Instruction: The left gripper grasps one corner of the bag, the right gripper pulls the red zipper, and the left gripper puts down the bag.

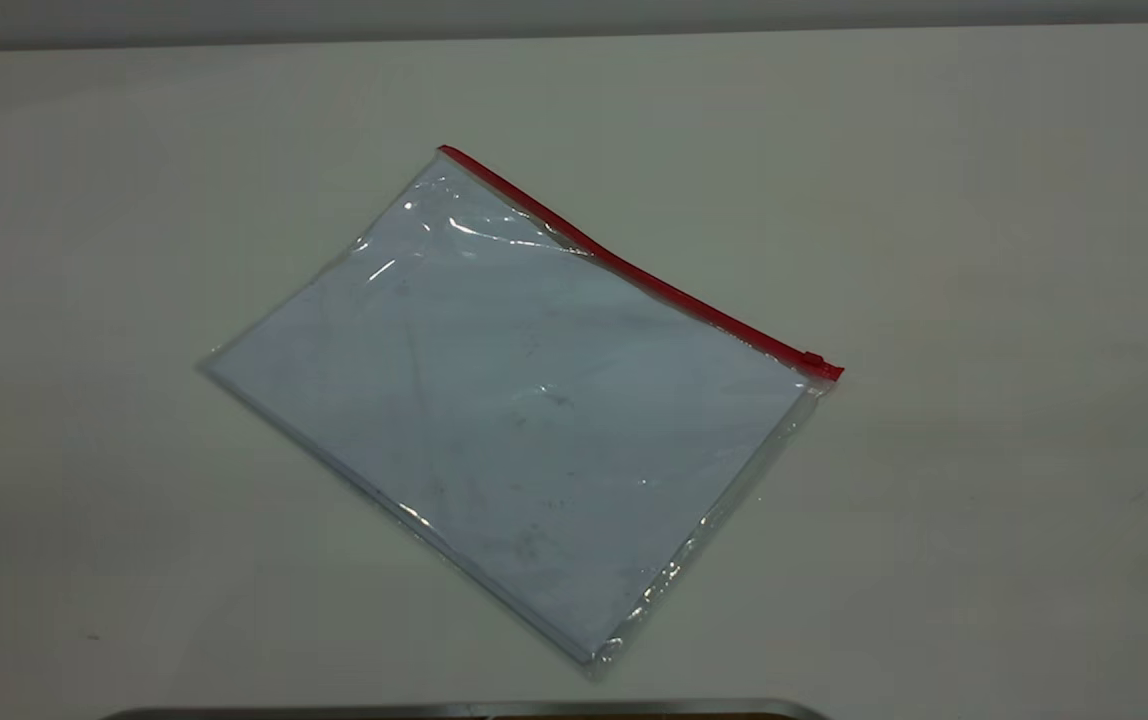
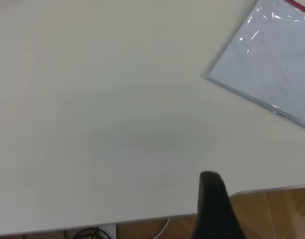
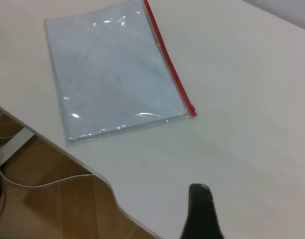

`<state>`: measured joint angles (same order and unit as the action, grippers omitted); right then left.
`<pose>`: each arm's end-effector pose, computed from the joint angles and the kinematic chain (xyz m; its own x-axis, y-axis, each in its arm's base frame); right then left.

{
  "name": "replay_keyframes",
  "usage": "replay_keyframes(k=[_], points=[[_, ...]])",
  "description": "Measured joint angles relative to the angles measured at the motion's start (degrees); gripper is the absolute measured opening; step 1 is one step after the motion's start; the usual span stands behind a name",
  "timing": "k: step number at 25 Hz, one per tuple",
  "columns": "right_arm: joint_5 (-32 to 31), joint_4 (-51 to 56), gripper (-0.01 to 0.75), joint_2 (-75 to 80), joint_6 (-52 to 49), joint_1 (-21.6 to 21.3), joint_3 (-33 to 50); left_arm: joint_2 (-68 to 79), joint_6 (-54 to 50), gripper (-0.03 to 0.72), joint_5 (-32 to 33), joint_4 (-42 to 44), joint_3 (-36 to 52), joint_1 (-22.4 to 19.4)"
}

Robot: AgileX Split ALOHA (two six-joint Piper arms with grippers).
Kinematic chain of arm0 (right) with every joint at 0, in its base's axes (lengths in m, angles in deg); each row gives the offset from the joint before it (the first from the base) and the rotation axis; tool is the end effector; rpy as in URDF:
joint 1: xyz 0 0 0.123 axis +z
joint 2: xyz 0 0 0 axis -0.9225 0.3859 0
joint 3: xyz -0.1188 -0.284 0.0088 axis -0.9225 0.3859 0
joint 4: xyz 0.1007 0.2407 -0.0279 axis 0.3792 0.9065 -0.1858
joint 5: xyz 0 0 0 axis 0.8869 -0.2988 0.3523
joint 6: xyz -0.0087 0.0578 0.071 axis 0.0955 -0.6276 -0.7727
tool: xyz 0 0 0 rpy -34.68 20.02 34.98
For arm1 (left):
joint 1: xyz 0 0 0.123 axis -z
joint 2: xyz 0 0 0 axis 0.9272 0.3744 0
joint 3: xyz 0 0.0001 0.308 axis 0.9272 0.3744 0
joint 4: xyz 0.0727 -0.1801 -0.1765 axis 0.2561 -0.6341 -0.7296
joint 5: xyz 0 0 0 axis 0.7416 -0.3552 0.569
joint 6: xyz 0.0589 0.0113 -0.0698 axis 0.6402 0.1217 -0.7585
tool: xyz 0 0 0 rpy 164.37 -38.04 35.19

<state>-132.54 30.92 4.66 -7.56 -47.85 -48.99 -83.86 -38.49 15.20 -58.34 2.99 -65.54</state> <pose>-0.0261 0.0060 0.2716 -0.3878 -0.3537 -0.8512 -0.5468 0.8317 -0.0964 -0.0228 -0.0020 0.2717 -0.5165 0.0656 -0.8538 0.0931 0.9955 0.0202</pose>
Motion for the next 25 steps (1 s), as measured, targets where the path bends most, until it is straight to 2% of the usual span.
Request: replay_keyframes(k=[3,5,8,12,16,21,25], points=[[0.0,0.0,0.585,0.0,0.0,-1.5,0.0,0.0,0.0,0.536,0.0,0.0,0.0,0.0],[0.0,0.0,0.585,0.0,0.0,-5.7,0.0,0.0,0.0,0.536,0.0,0.0,0.0,0.0],[0.0,0.0,0.585,0.0,0.0,-14.5,0.0,0.0,0.0,0.536,0.0,0.0,0.0,0.0],[0.0,0.0,0.585,0.0,0.0,-21.1,0.0,0.0,0.0,0.536,0.0,0.0,0.0,0.0],[0.0,-1.1,0.585,0.0,-1.7,-21.9,0.0,0.0,0.0,0.536,0.0,0.0,0.0,0.0],[0.3,-7.7,0.585,0.0,-10.1,-21.9,0.0,0.0,0.0,0.536,0.0,0.0,0.0,0.0],[0.4,-9.5,0.585,0.0,-11.5,-21.9,0.0,0.0,0.0,0.536,0.0,0.0,0.0,0.0]])
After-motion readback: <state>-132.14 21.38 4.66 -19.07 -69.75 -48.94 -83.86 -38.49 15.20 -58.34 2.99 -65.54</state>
